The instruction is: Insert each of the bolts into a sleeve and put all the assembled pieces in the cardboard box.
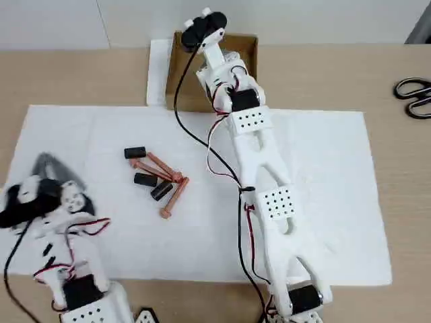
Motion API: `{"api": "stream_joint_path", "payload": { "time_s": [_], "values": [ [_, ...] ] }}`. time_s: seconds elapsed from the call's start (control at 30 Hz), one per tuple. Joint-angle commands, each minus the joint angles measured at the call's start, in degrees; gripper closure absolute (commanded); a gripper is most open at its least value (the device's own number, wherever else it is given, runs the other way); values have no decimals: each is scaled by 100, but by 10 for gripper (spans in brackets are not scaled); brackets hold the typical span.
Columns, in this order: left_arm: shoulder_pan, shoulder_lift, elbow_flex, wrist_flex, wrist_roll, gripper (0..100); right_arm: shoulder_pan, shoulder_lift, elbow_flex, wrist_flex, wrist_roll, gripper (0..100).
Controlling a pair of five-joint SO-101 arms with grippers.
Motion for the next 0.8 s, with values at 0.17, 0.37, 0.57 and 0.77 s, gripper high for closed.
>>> {"api": "stream_joint_path", "payload": {
  "time_s": [0.17,0.37,0.57,0.77],
  "values": [
    [-1116,-79,92,35,26,994,-1279,-1121,-554,2677,-9,863],
    [-1108,-79,101,299,26,994,-1921,-1420,-571,3925,-9,863],
    [-1108,-79,101,958,26,994,-2141,-1516,-308,4593,-9,861],
    [-1108,-79,92,1714,18,993,-2264,-2070,554,4593,-9,862]
  ]
}}
